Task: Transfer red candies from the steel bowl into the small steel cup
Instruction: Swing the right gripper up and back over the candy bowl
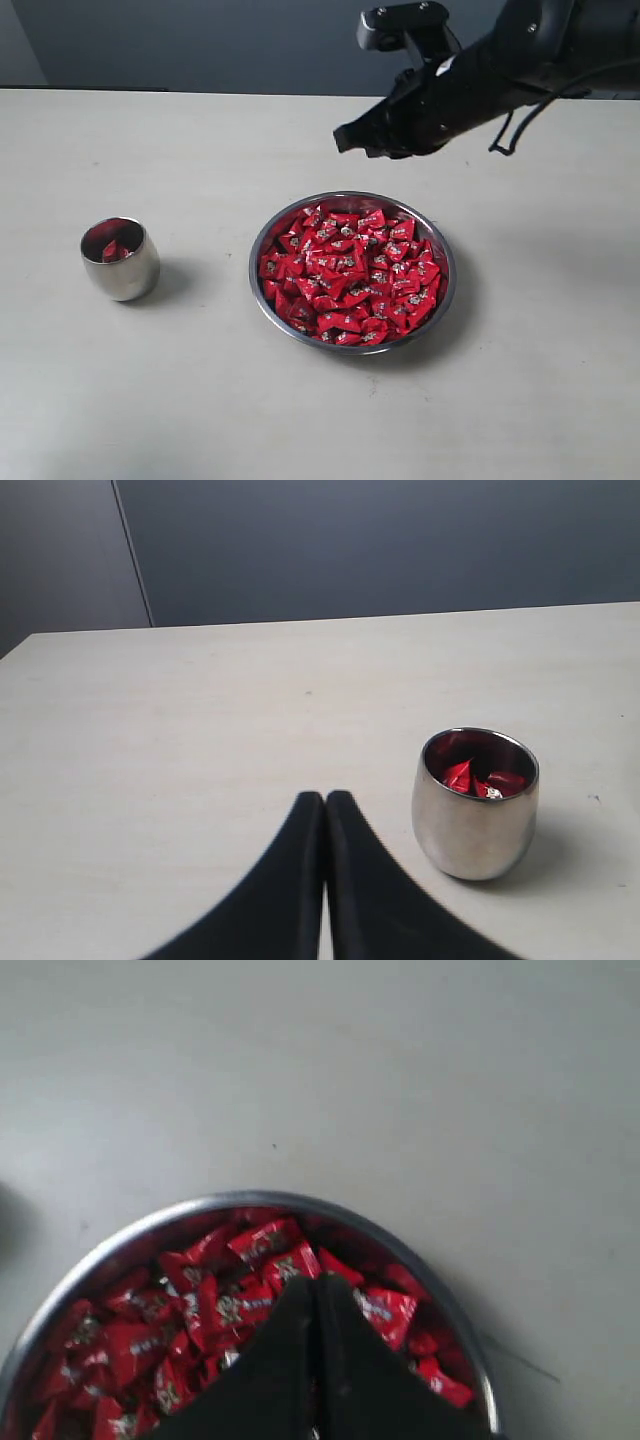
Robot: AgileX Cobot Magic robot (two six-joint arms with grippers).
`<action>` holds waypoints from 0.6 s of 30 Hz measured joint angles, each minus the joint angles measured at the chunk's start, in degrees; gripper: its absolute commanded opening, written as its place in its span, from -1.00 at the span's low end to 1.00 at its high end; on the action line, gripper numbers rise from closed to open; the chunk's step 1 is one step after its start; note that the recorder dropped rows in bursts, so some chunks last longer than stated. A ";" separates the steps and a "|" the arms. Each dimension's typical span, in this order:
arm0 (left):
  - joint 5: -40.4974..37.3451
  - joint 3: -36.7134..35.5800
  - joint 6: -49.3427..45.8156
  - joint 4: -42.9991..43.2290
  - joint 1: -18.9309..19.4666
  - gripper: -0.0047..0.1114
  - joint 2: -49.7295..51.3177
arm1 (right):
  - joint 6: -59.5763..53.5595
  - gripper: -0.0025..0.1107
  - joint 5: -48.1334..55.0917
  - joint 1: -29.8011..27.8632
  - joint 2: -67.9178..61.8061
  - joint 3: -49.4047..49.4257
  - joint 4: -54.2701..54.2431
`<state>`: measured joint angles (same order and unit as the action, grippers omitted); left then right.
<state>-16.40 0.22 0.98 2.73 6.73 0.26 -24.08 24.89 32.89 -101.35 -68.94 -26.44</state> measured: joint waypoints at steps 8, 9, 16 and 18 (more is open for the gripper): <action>0.00 0.00 0.00 0.00 0.00 -0.91 0.00 | -3.77 -0.97 -0.44 -1.13 1.17 5.70 -0.66; 0.00 0.00 0.00 0.00 0.00 -0.91 0.00 | -3.77 -0.97 -0.44 -1.13 1.17 5.70 -0.66; 0.00 0.00 0.00 0.00 0.00 -0.91 0.00 | -3.88 -0.97 -0.55 -1.13 0.00 5.70 -0.87; 0.00 0.00 0.00 0.00 0.00 -0.91 0.00 | -3.88 -0.97 -0.55 -1.13 -1.25 5.70 -0.87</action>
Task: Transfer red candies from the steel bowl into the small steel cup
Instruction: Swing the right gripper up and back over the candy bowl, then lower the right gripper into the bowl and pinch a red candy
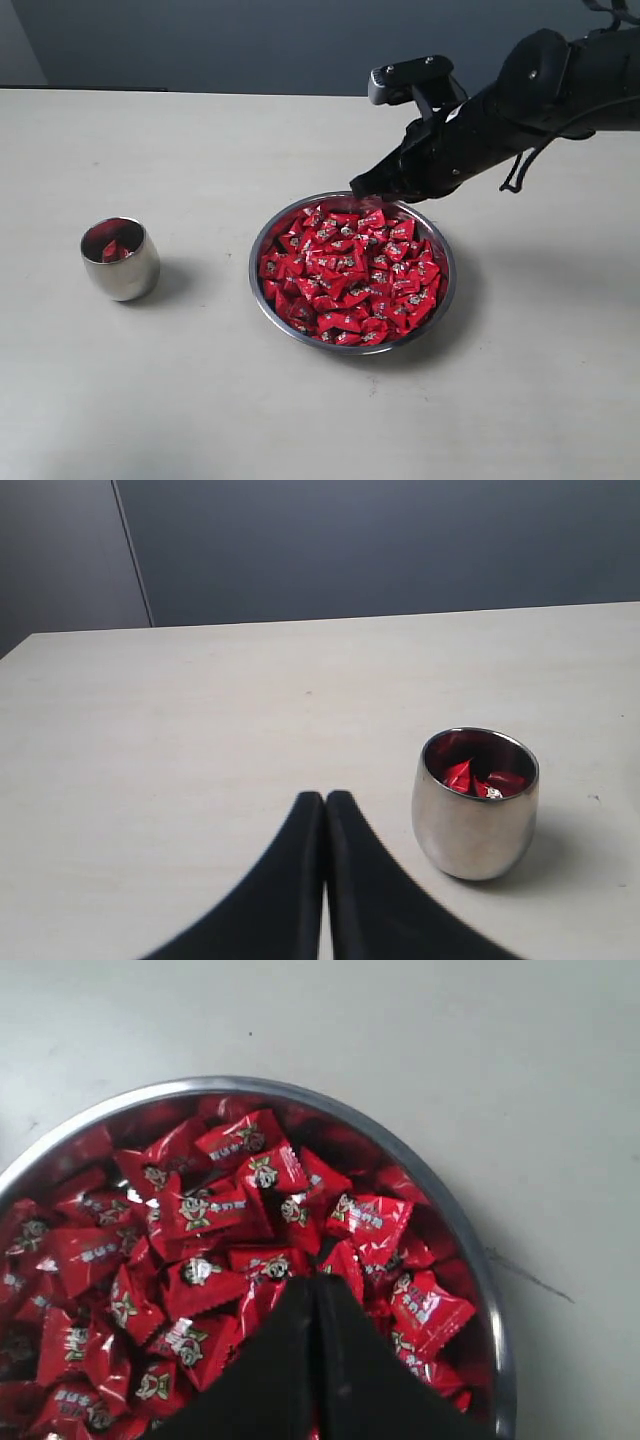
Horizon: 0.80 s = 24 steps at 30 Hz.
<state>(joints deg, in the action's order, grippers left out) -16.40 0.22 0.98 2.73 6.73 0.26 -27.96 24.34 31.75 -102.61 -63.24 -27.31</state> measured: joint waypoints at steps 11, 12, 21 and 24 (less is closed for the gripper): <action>0.00 0.00 0.00 0.00 0.00 -0.91 0.00 | -3.18 -0.97 1.04 0.00 -3.18 0.09 -4.55; 0.00 0.00 0.00 0.00 0.00 -0.91 0.00 | -4.29 -0.97 1.04 0.00 -3.18 0.09 -5.69; 0.00 0.00 0.00 0.00 0.00 -0.91 0.00 | -8.47 -0.97 -0.36 0.00 -3.18 0.09 -11.69; 0.00 0.00 0.00 0.00 0.00 -0.91 0.00 | -8.59 -0.97 -0.90 0.00 -3.18 0.09 -11.91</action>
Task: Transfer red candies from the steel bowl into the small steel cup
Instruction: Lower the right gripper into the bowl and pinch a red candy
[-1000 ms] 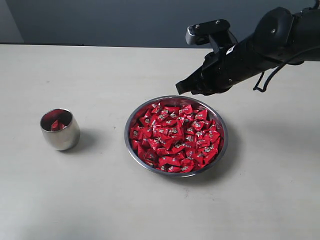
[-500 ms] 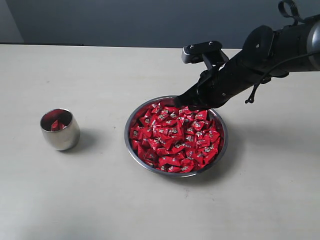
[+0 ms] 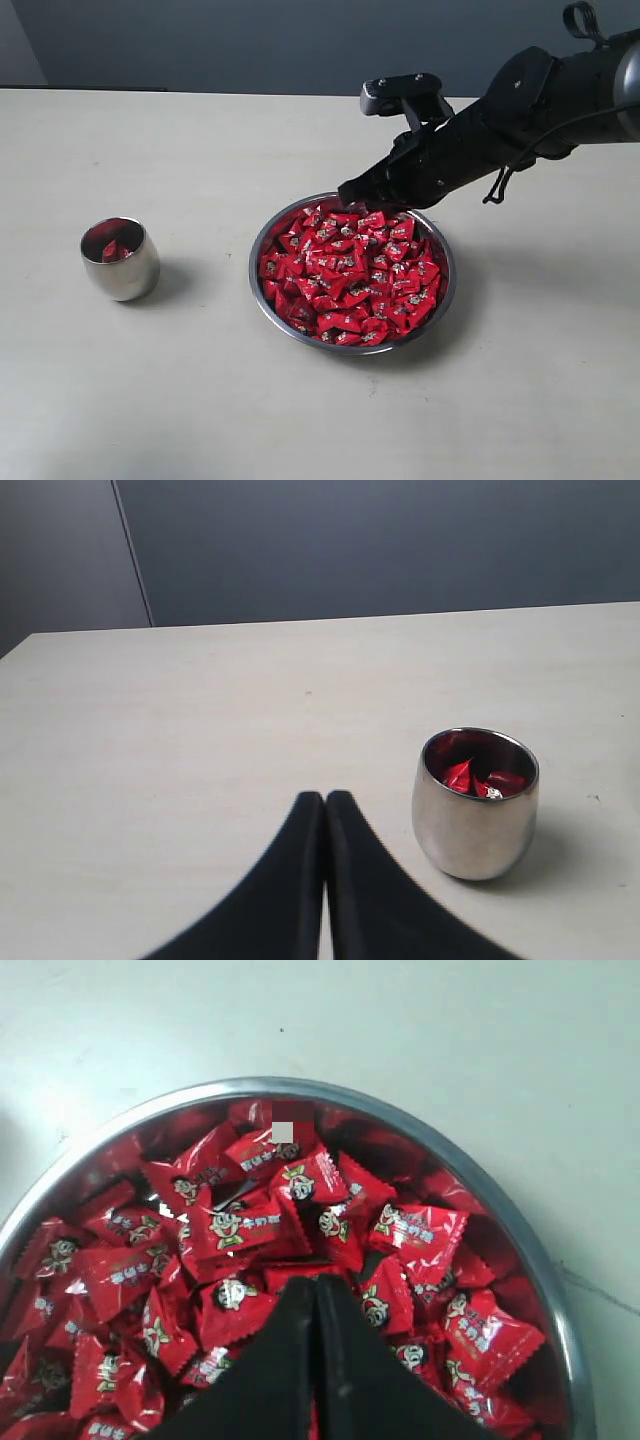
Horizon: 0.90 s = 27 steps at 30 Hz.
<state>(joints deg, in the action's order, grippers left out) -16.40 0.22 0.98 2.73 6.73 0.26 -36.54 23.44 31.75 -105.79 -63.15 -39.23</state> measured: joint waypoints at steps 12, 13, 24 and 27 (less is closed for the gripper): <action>0.00 0.00 0.00 0.00 0.00 -0.91 0.00 | 2.16 -0.29 2.45 -0.11 -2.64 0.00 -0.45; 0.00 0.00 0.00 0.00 0.00 -0.91 0.00 | 2.56 -0.31 2.45 -0.11 -2.67 0.00 -0.82; 0.00 0.00 0.00 0.00 0.00 -0.91 0.00 | 4.08 -0.32 0.62 -0.11 -3.60 0.00 -3.76; 0.00 0.00 0.00 0.00 0.00 -0.91 0.00 | 5.05 -0.32 -0.07 -0.11 -5.44 0.00 -5.70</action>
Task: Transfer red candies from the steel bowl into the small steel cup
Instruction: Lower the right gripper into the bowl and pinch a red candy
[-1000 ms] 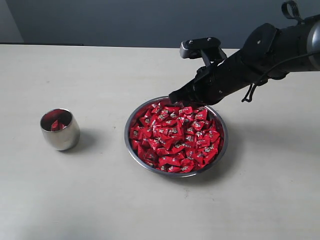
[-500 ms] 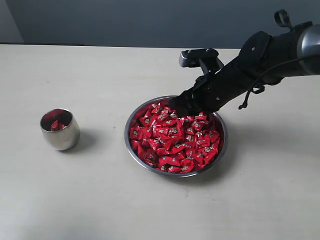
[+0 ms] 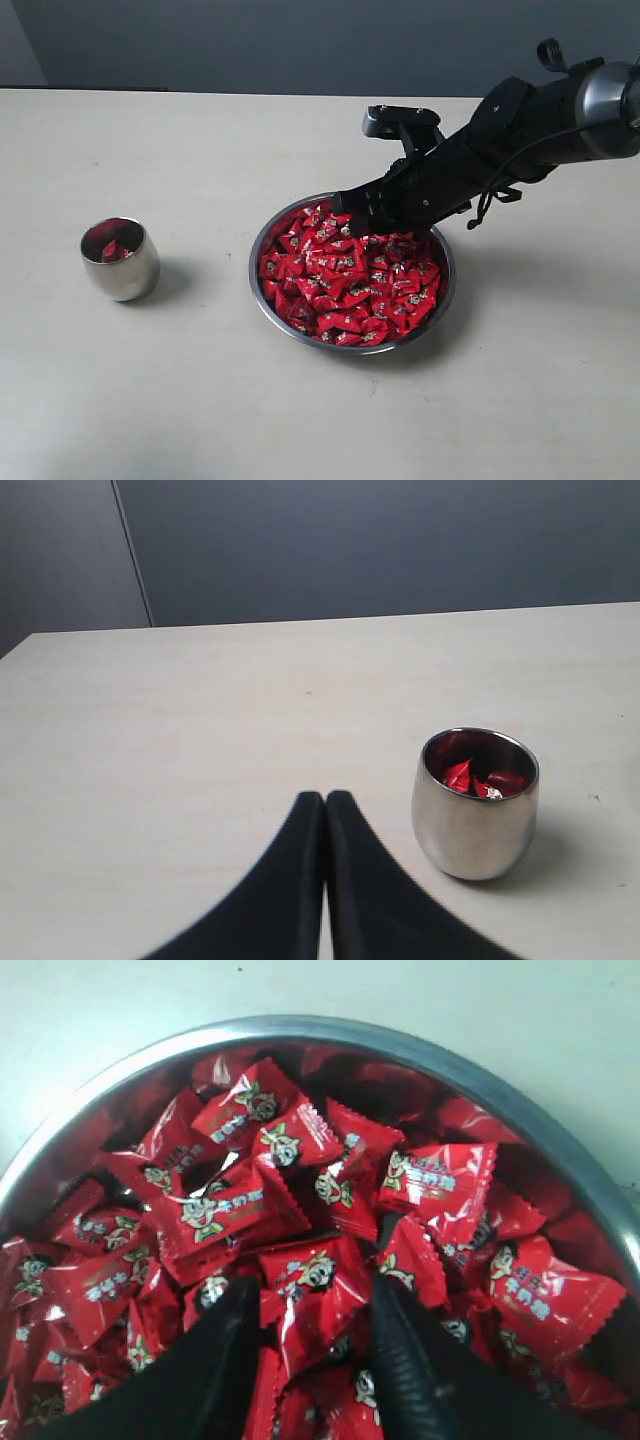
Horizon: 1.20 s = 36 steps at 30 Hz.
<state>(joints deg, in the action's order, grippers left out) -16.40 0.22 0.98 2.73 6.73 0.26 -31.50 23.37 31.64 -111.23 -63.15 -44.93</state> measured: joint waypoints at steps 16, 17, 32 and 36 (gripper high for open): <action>0.00 0.00 0.00 0.00 0.00 -0.91 0.00 | 4.31 -0.32 -3.58 0.00 -2.15 0.00 -3.23; 0.00 0.00 0.00 0.00 0.00 -0.91 0.00 | 4.31 -0.32 -3.58 0.00 -2.48 0.00 -3.46; 0.00 0.00 0.00 0.00 0.00 -0.91 0.00 | 4.55 -0.34 -2.49 0.00 -4.01 -0.96 -8.33; 0.00 0.00 0.00 0.00 0.00 -0.91 0.00 | 4.55 -0.39 -1.56 0.00 -4.46 -2.63 -9.21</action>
<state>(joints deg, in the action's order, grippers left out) -16.40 0.22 0.98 2.73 6.73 0.26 -26.95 21.81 31.64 -115.69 -65.78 -54.14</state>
